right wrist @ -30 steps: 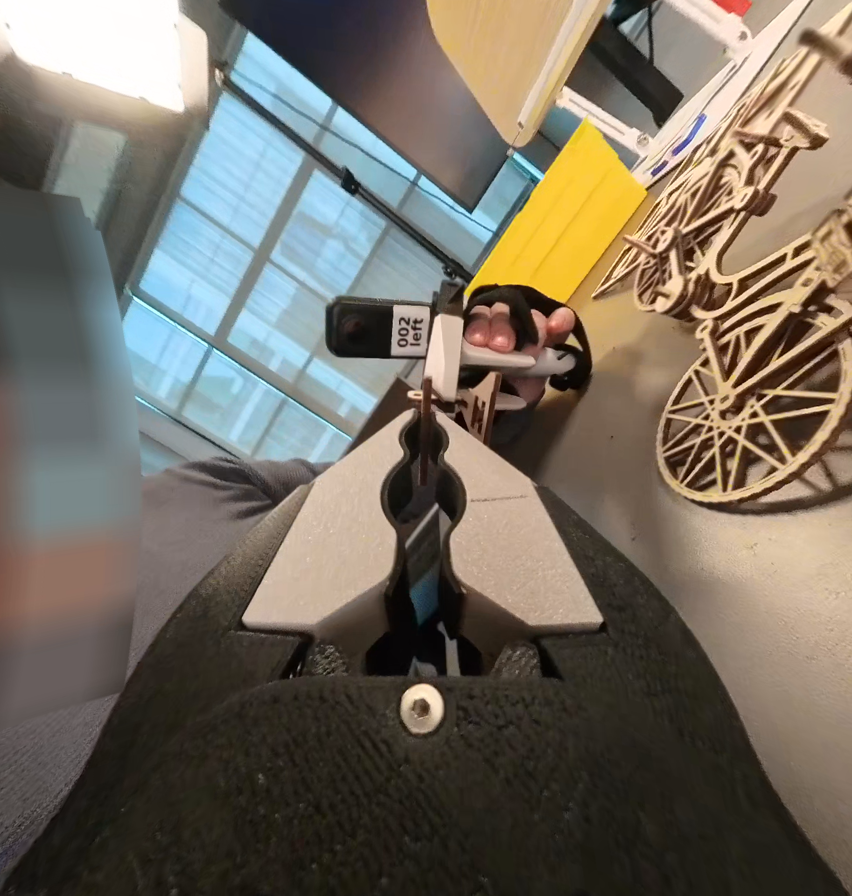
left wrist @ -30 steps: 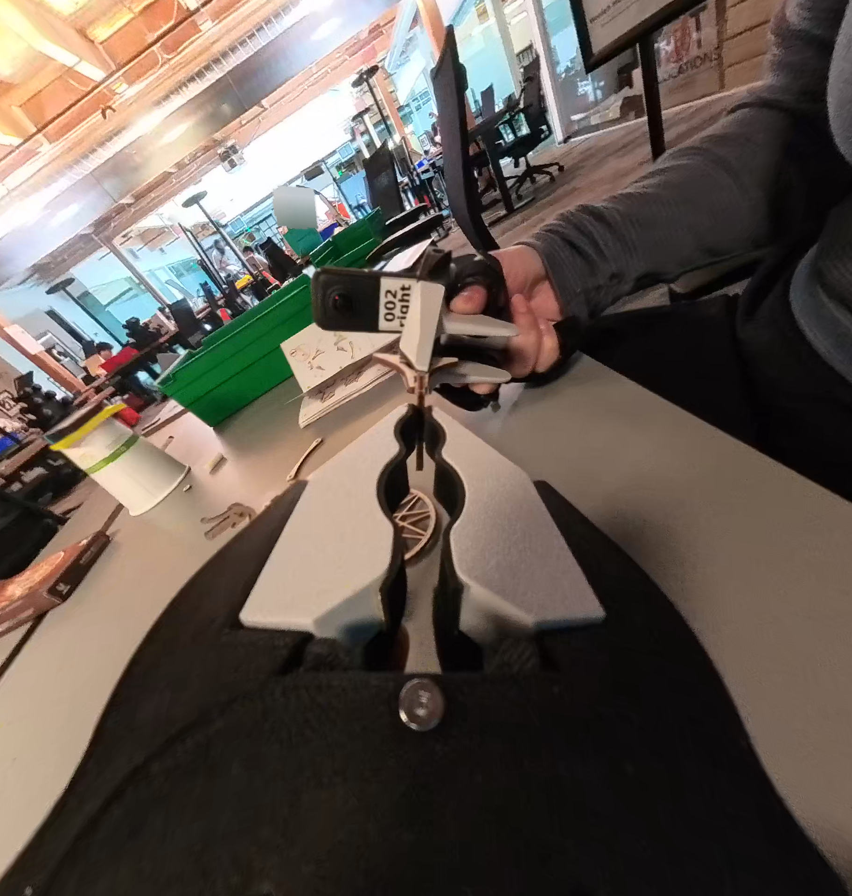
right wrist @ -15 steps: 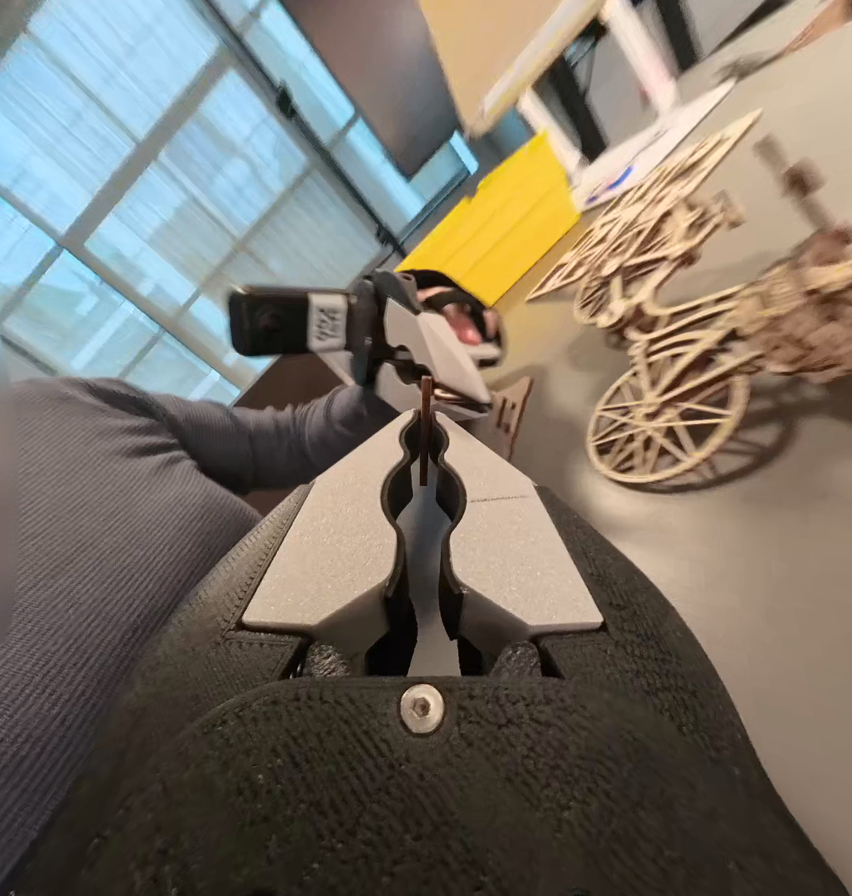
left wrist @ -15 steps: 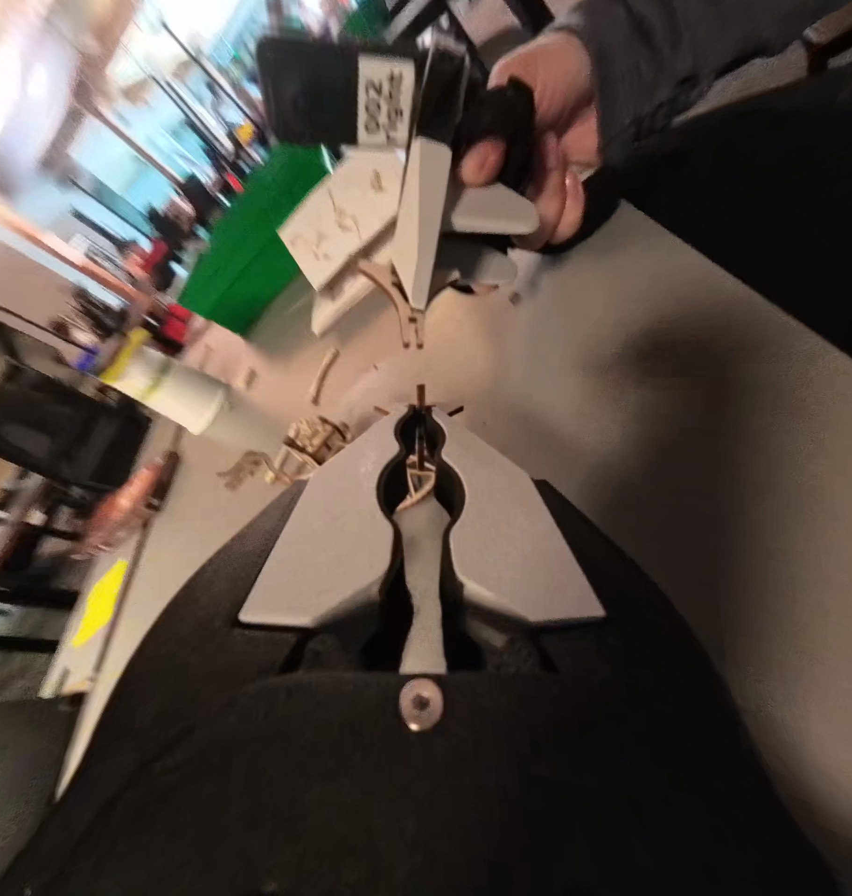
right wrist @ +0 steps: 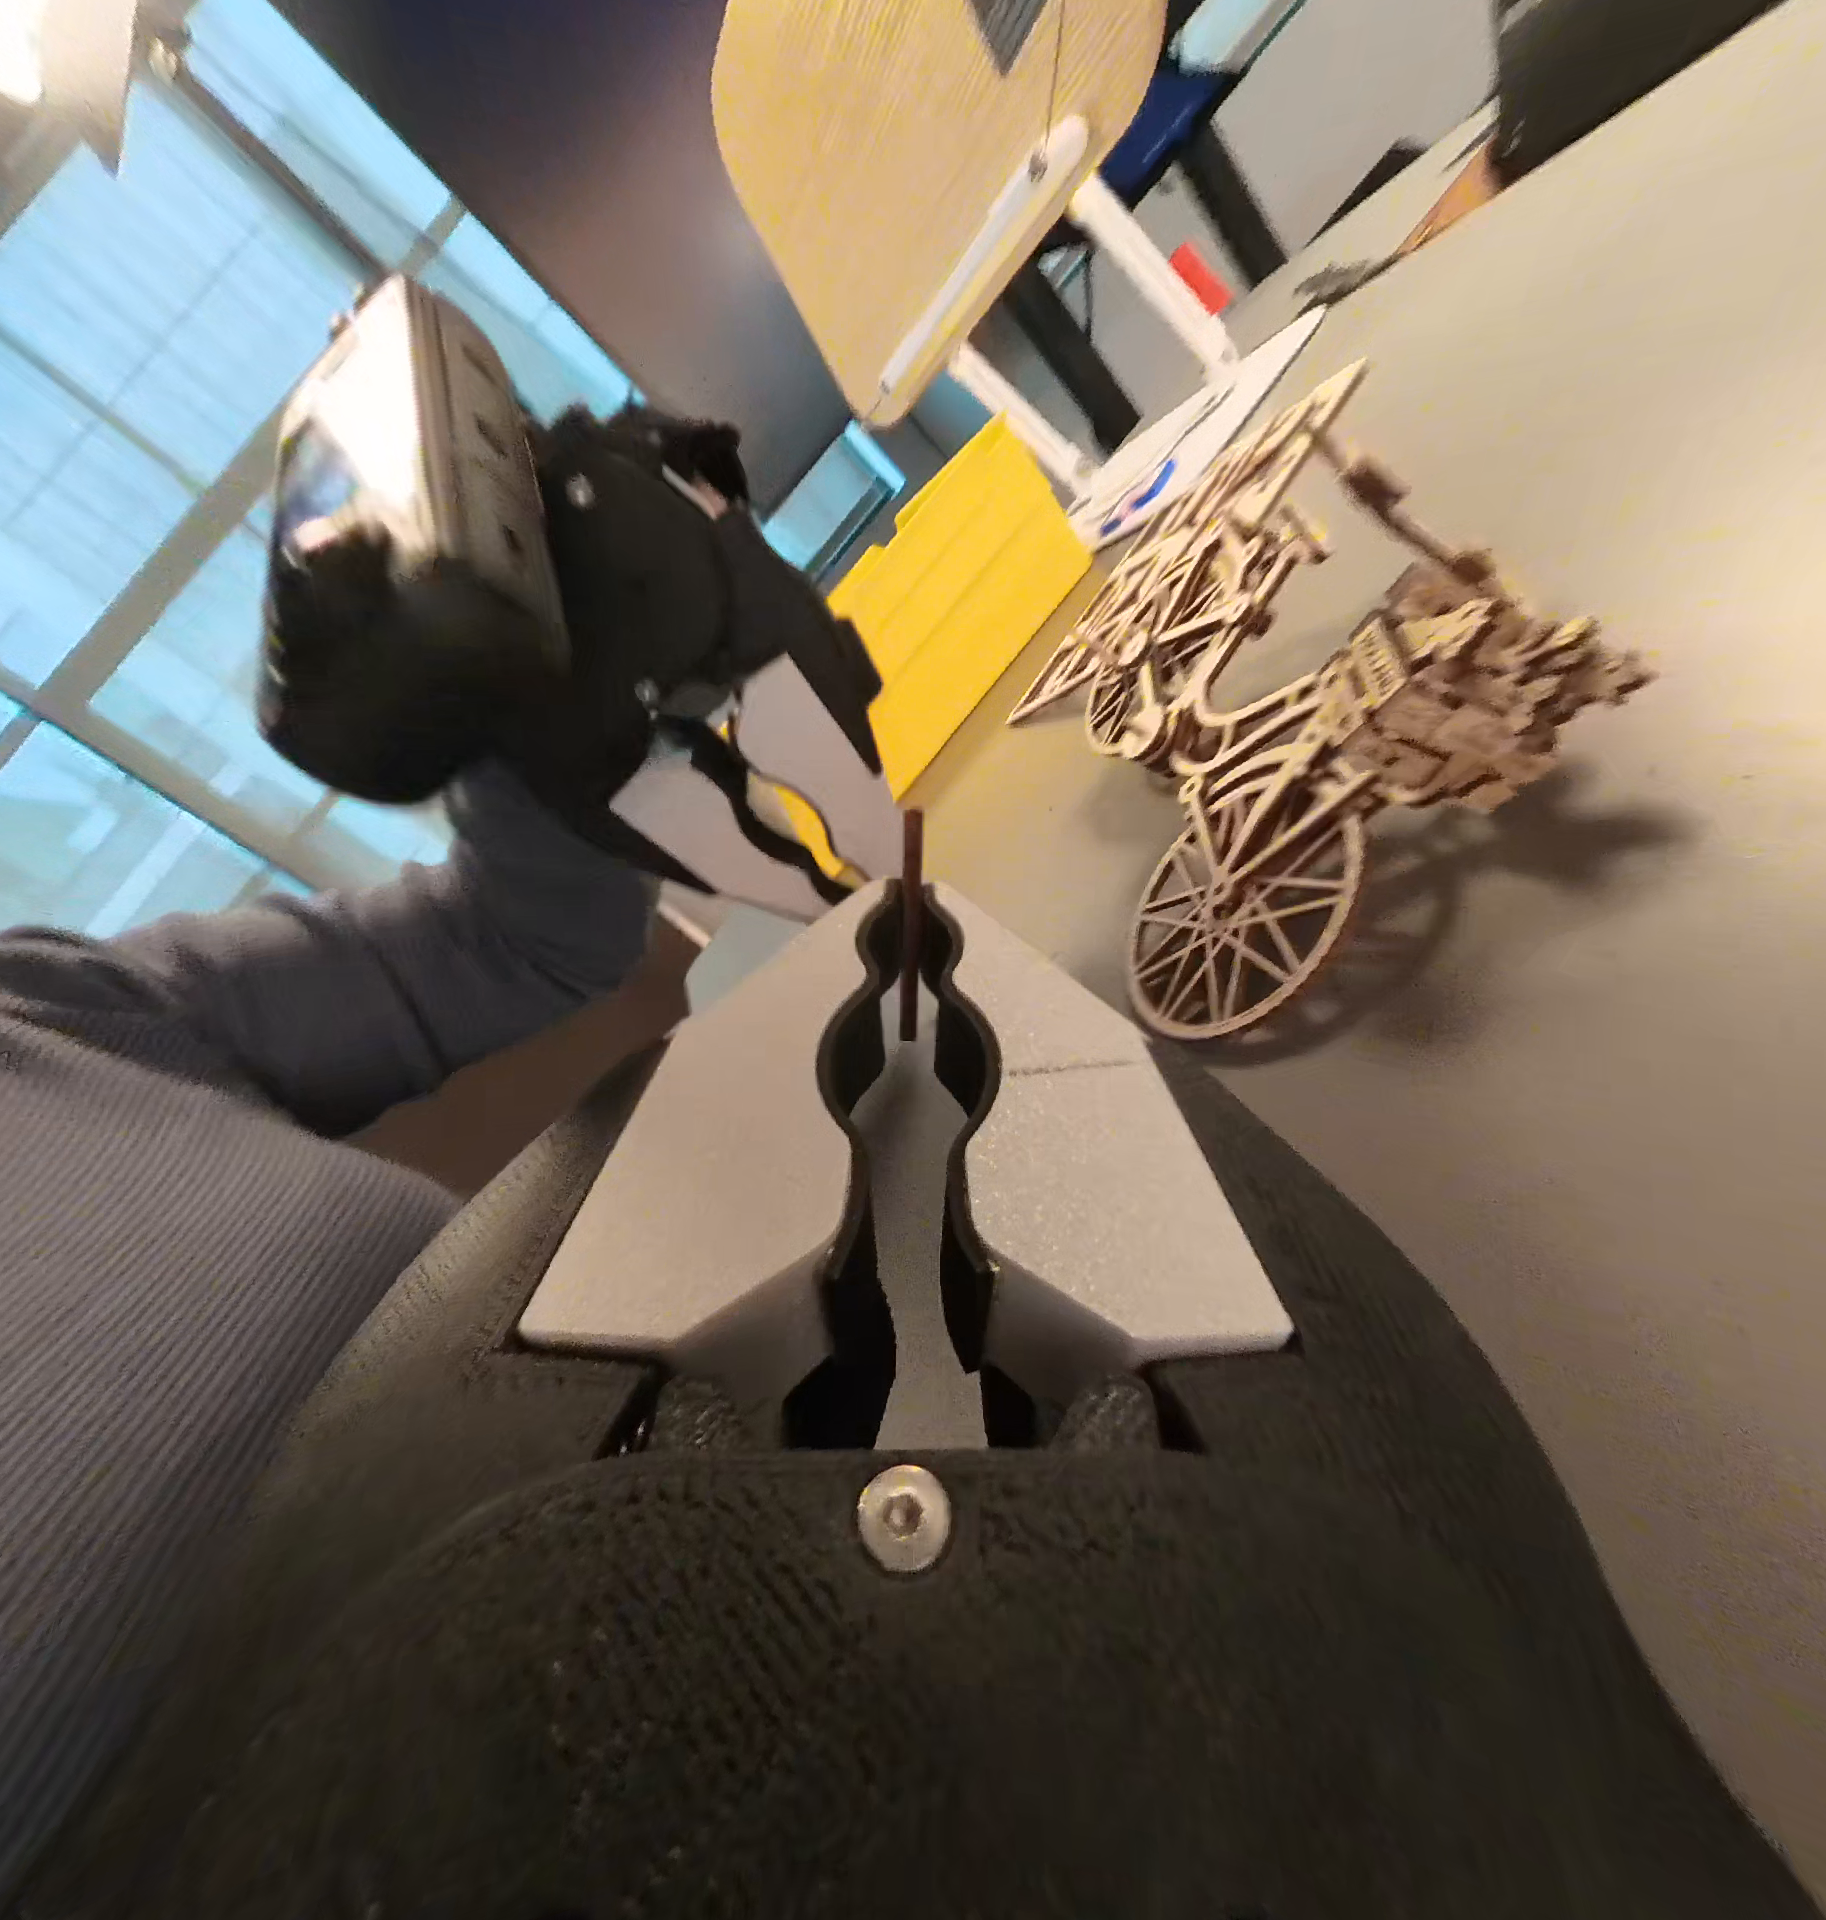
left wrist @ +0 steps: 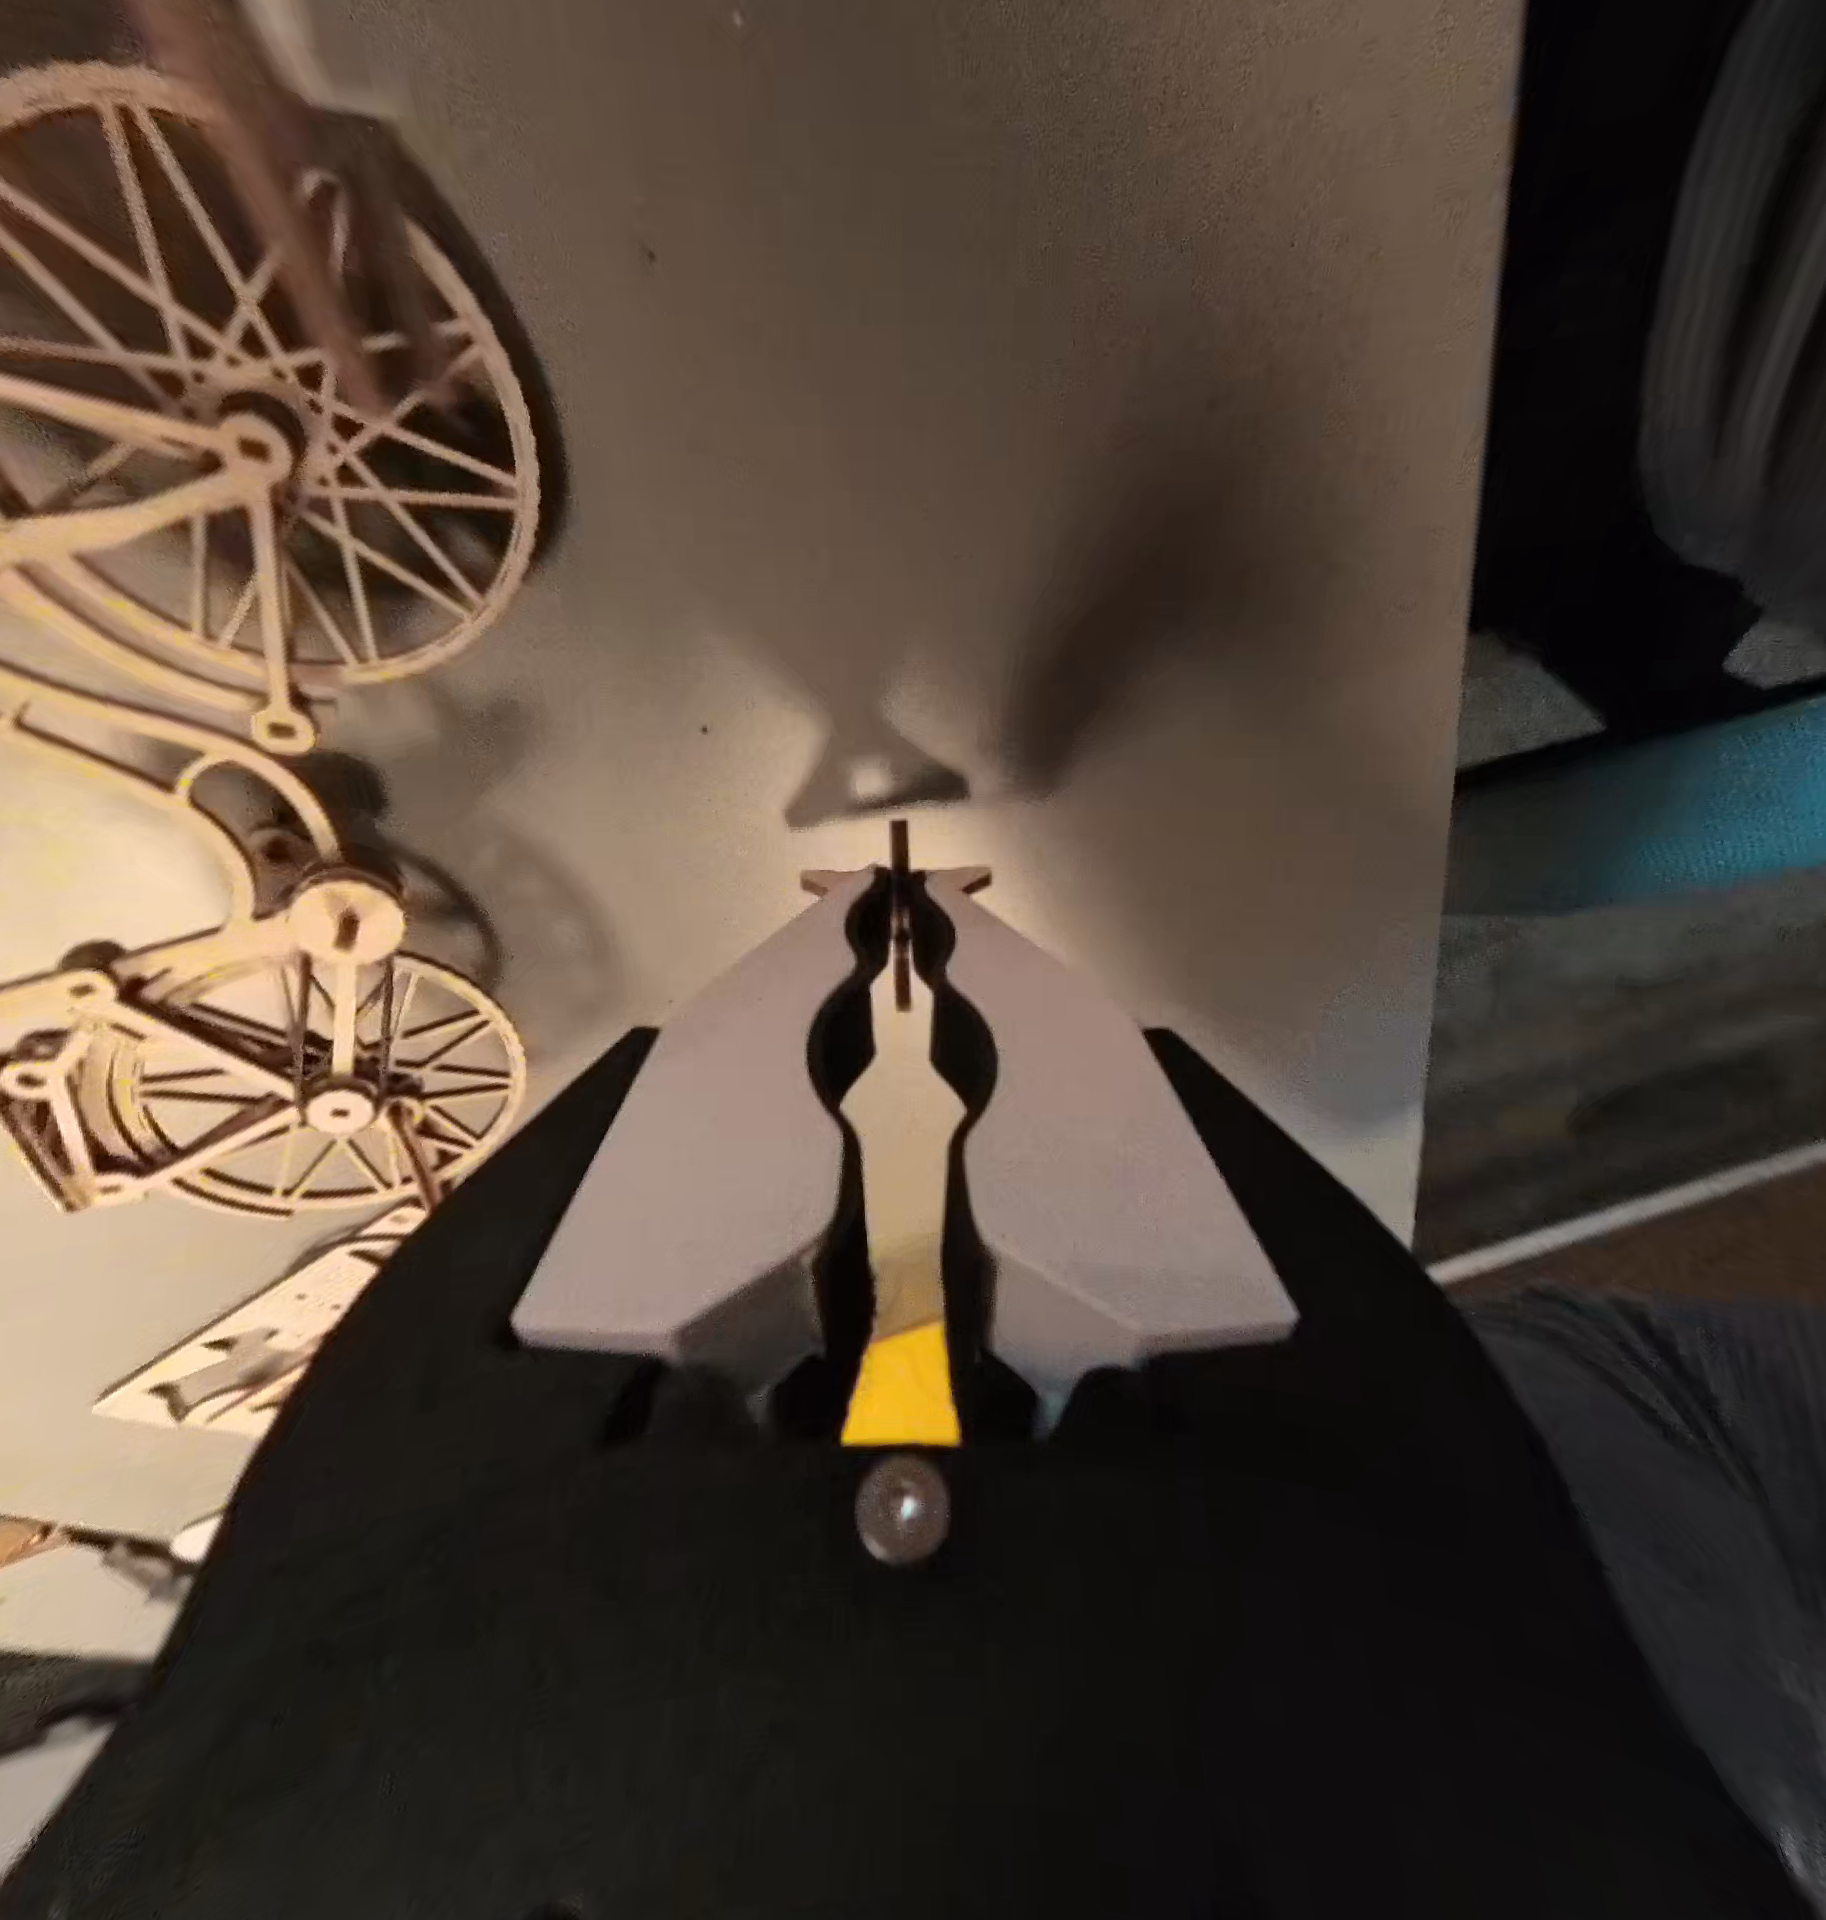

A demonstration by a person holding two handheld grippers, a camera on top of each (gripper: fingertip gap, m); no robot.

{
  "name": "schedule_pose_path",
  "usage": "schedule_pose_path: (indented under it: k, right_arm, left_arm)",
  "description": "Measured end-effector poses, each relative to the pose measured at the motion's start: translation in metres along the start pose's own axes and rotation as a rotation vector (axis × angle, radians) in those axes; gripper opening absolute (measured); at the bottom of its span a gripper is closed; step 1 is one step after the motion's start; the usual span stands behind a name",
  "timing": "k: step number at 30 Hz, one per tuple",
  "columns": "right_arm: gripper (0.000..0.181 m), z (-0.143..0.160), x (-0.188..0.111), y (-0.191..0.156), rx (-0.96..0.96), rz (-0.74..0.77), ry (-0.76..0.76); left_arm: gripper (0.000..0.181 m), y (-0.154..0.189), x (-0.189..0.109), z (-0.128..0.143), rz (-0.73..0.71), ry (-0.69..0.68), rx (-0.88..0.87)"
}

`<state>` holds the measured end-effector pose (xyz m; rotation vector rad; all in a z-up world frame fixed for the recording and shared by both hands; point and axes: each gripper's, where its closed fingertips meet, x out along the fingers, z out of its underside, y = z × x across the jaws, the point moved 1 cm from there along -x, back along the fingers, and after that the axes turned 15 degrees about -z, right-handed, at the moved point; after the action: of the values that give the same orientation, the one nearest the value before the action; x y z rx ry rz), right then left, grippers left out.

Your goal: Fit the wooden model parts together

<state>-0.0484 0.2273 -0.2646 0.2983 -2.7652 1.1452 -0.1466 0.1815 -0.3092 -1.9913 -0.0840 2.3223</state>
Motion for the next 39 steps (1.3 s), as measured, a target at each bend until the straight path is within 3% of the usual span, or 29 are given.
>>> schedule_pose_path:
  k: [4, 9, 16, 22, 31, 35, 39]
  right_arm:
    - [0.0, -0.02, -0.022, 0.013, -0.038, 0.138, 0.154]
    - [0.0, -0.027, -0.033, 0.011, -0.033, 0.129, 0.217]
    - [0.0, -0.023, -0.029, 0.008, -0.037, 0.104, 0.191]
    - [0.0, -0.022, -0.028, 0.006, -0.031, 0.089, 0.186]
    - [0.0, -0.022, -0.028, 0.004, -0.024, 0.071, 0.186]
    - [0.0, -0.022, -0.027, 0.004, -0.022, 0.065, 0.184]
    - [0.0, -0.021, -0.028, 0.003, -0.015, 0.056, 0.182]
  left_arm:
    - [0.001, -0.014, 0.014, -0.007, -0.003, -0.114, -0.005]
    - [0.021, -0.015, 0.02, -0.014, 0.005, -0.036, -0.04]
    - [0.009, -0.015, 0.014, -0.013, -0.025, 0.031, -0.029]
    - [0.01, -0.01, 0.012, -0.021, -0.009, 0.038, 0.001]
    - [0.012, -0.006, 0.017, -0.016, -0.059, -0.088, 0.081]
    - [0.002, -0.006, 0.021, -0.009, -0.066, -0.158, 0.106]
    - [0.001, -0.008, 0.022, -0.009, -0.086, -0.122, 0.099]
